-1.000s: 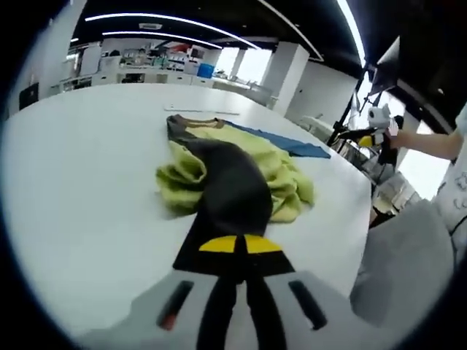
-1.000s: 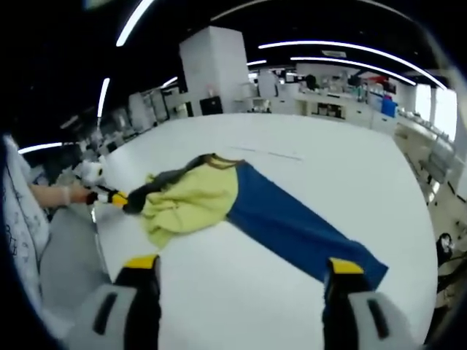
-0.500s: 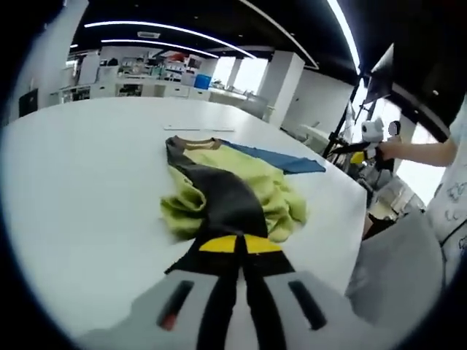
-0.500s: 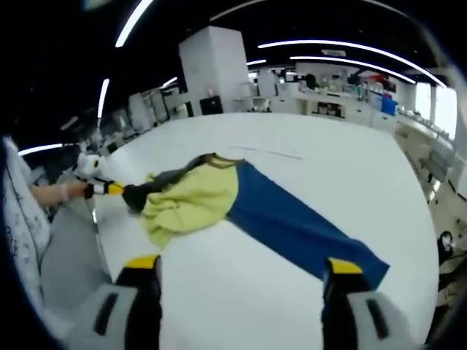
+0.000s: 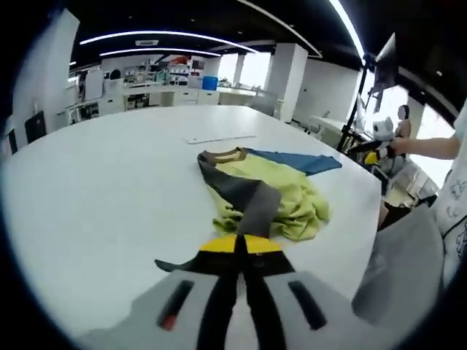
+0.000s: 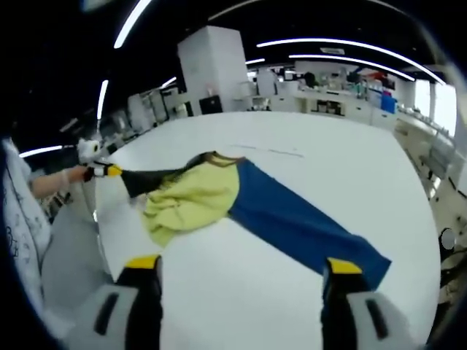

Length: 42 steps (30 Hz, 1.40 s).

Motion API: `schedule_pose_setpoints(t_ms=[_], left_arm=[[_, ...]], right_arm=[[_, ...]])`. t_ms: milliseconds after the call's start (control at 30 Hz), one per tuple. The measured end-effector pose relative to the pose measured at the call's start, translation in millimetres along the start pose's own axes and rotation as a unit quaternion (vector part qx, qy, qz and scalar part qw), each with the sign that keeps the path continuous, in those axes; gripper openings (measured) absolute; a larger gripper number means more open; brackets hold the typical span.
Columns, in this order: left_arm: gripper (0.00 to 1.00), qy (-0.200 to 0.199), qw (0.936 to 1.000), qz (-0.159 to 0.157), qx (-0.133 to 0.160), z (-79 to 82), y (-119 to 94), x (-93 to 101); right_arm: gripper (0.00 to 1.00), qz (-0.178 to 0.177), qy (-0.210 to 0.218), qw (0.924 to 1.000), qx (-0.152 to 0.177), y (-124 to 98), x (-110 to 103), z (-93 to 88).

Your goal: Fold the garment on the visible template until the final outline fits inside the template.

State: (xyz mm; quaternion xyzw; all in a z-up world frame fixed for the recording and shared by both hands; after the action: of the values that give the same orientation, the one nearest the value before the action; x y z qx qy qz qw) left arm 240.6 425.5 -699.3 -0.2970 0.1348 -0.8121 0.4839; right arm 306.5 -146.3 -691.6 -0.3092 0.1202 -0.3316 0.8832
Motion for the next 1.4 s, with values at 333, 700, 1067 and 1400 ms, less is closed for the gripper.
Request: schedule_pose_setpoints(t_ms=[333,700,1067,1400], left_arm=[[0.0,-0.009,0.9986,0.048,-0.02,8.7,-13.7,-40.4],[0.0,-0.024,0.9934,0.096,-0.059,12.8,-21.7,-85.3],[0.0,-0.051,0.9879,0.112,-0.095,17.6,-8.8,-128.2],[0.0,-0.05,0.9876,0.103,-0.107,8.1,-8.0,-127.9]], right_arm=[[0.91,-0.006,0.01,0.9999,-0.001,-3.1,-0.5,-4.3],[0.91,-0.012,0.02,0.9997,0.0,-1.4,-5.7,-6.2],[0.91,-0.028,0.036,0.999,-0.005,-5.3,-8.3,-10.5],[0.91,-0.04,0.045,0.9981,-0.011,-5.9,-8.8,-11.4]])
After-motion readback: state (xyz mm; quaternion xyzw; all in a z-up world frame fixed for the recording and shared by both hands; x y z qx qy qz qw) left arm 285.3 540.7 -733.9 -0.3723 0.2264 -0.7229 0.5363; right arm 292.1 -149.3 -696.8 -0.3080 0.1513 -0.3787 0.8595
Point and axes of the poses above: the point that each gripper's makers call its tool centre point, and the gripper's own axes: y roughly forward along the fingers, x roughly to its right, z roughly out of its top, the point moved 9 cm from there along -y, roughly backward along the fingers, and after that the axes turned 12 degrees about -y, right-handed, at the moved point
